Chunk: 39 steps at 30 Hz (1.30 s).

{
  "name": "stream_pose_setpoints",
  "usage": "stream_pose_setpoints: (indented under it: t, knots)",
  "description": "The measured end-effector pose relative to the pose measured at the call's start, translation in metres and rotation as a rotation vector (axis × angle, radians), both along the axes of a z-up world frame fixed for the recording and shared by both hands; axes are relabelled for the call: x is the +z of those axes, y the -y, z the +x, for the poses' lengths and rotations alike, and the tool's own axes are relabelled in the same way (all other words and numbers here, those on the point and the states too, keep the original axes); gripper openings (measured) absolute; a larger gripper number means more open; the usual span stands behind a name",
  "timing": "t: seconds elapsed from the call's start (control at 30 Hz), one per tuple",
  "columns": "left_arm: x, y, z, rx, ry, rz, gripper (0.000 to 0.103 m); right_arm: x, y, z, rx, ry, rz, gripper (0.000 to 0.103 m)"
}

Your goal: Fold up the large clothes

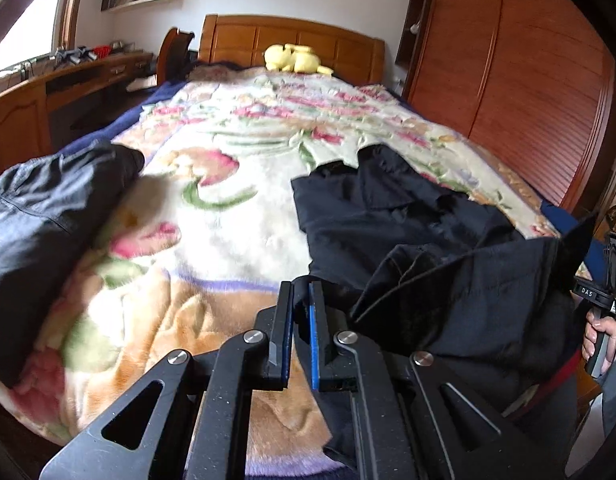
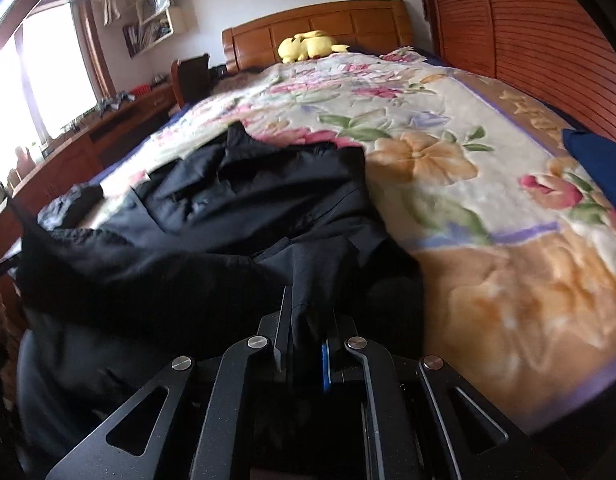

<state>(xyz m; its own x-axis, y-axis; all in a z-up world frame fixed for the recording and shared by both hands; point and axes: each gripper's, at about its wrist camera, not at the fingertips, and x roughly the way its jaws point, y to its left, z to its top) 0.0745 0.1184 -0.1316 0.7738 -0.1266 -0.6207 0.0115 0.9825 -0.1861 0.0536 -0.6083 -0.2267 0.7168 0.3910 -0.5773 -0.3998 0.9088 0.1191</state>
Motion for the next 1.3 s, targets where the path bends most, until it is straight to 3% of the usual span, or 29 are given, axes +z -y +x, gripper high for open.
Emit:
stream_pose_setpoints:
  t: [0.17, 0.4, 0.67, 0.8, 0.87, 0.97, 1.03, 1.1, 1.17, 1.3]
  knots:
    - [0.007, -0.001, 0.020, -0.016, 0.014, 0.028, 0.007, 0.018, -0.012, 0.016, -0.007, 0.077, -0.054, 0.009]
    - [0.048, -0.001, 0.071, -0.033, 0.092, 0.116, 0.007, 0.082, -0.021, 0.064, -0.010, 0.176, -0.064, 0.009]
    - [0.104, -0.006, 0.156, 0.022, 0.144, 0.197, 0.007, 0.154, -0.052, 0.128, -0.051, 0.285, -0.106, 0.009]
    - [0.121, -0.003, 0.197, 0.041, 0.142, 0.247, 0.007, 0.167, -0.067, 0.160, -0.106, 0.270, -0.095, 0.009]
    - [0.118, -0.001, 0.214, 0.046, 0.120, 0.252, 0.007, 0.159, -0.075, 0.175, -0.133, 0.229, -0.109, 0.009]
    - [0.099, 0.002, 0.239, 0.045, 0.055, 0.248, 0.008, 0.140, -0.089, 0.195, -0.153, 0.136, -0.134, 0.021]
    - [0.082, 0.002, 0.248, 0.025, 0.000, 0.228, 0.008, 0.129, -0.095, 0.207, -0.142, 0.063, -0.124, 0.034]
    - [0.073, 0.007, 0.247, 0.004, -0.022, 0.216, 0.017, 0.125, -0.097, 0.202, -0.148, 0.076, -0.124, 0.057]
    - [0.066, 0.010, 0.241, -0.023, -0.028, 0.218, 0.022, 0.125, -0.100, 0.192, -0.142, 0.104, -0.151, 0.065]
    - [0.058, 0.018, 0.226, -0.075, -0.057, 0.210, 0.022, 0.119, -0.111, 0.164, -0.024, 0.126, -0.204, 0.066]
